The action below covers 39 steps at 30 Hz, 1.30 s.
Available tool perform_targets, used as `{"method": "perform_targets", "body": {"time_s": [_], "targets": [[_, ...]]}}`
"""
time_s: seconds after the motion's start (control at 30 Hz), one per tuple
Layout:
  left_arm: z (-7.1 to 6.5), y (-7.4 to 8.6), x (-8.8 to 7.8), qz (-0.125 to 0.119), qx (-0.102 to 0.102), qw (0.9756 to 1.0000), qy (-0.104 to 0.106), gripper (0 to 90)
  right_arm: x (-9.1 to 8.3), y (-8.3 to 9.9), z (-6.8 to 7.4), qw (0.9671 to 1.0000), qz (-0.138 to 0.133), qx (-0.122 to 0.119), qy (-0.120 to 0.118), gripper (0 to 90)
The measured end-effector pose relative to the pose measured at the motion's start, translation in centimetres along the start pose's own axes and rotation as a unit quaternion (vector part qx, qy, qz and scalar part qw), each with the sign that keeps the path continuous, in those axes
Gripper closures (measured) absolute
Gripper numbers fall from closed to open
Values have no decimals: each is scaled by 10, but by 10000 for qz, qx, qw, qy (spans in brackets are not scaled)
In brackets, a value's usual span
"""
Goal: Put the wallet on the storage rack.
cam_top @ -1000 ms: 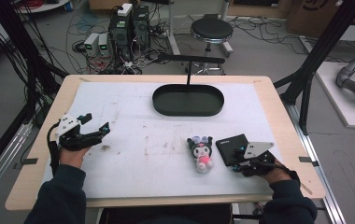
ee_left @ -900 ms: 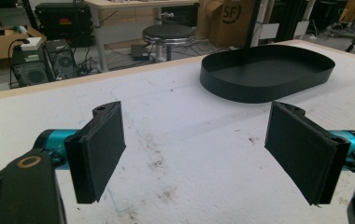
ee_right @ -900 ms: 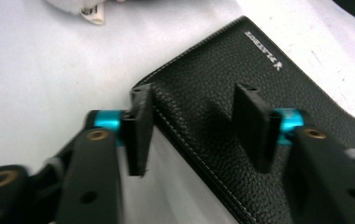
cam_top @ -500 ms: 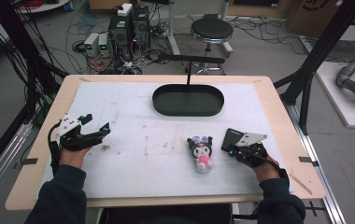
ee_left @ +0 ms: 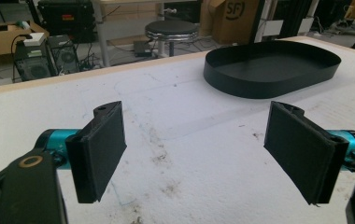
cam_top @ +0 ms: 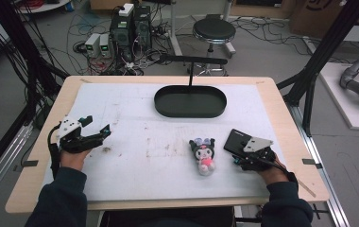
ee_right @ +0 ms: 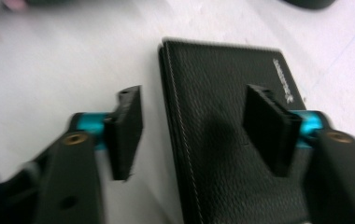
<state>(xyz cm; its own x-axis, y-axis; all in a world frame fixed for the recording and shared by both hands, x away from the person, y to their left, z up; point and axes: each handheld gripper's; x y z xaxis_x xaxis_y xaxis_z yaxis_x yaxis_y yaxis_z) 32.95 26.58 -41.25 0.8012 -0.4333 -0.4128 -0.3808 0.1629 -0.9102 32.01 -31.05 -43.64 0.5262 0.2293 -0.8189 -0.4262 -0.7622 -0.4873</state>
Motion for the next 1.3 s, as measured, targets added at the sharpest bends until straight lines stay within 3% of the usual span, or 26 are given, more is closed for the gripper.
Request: {"method": "perform_targets", "body": {"time_s": [0.07, 0.1, 0.17, 0.27, 0.43, 0.7, 0.8, 0.83, 0.87, 1.03, 1.1, 1.17, 1.27, 1.3], "targets": [[0, 0, 0, 4, 10, 10000, -7, 203, 1, 0, 0, 9999, 56, -19, 142, 581], [0, 0, 0, 9, 14, 10000, -6, 203, 1, 0, -1, 10000, 18, 16, 76, 602], [0, 1, 0, 12, 17, 10000, -12, 204, 0, 1, -2, 9999, -75, 32, 69, 749], [1, 1, 0, 15, 19, 10000, -26, 204, -1, -1, 0, 9999, -102, 39, 130, 818], [1, 1, 0, 28, 36, 10000, -54, 204, -6, -4, 0, 9994, -104, 324, 109, 860], [1, 1, 0, 27, 38, 10000, -66, 205, -27, -16, 3, 9965, -530, 650, -72, 867], [2, 1, -1, 32, 40, 10000, -71, 205, -42, -17, 1, 9917, -744, 1040, -166, 871], [2, 1, -1, 32, 42, 10000, -68, 204, -52, -16, -3, 9874, -889, 1290, -216, 874], [3, 1, -1, 33, 36, 10000, -73, 204, -52, -16, -3, 9874, -889, 1290, -216, 874], [3, 1, 0, 21, 24, 10000, -85, 205, -71, -12, -14, 9713, -1142, 2052, -381, 879], [3, 1, 0, 24, 23, 9999, -97, 205, -71, -10, -16, 9690, -1098, 2199, -265, 879], [3, 1, 0, 27, 39, 10000, -80, 205, -69, -9, -20, 9645, -1114, 2394, -104, 879], [2, 1, 0, 54, 46, 9999, -81, 206, -66, -13, -28, 9611, -1008, 2560, 237, 879], [2, 1, 0, 47, 47, 9999, -97, 205, -64, -14, -29, 9615, -971, 2556, 287, 879]]}}
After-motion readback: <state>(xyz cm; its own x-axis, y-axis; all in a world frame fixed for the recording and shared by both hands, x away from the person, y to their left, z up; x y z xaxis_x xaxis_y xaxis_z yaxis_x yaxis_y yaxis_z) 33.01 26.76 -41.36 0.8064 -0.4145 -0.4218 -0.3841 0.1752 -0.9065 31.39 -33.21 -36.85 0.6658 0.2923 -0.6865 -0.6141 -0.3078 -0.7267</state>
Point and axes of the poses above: each handheld gripper's, and its own axes: x roughly forward along the jaws, y roughly out of its underside, z roughly to its left, and after that the axes turned 10 degrees about z, right-handed
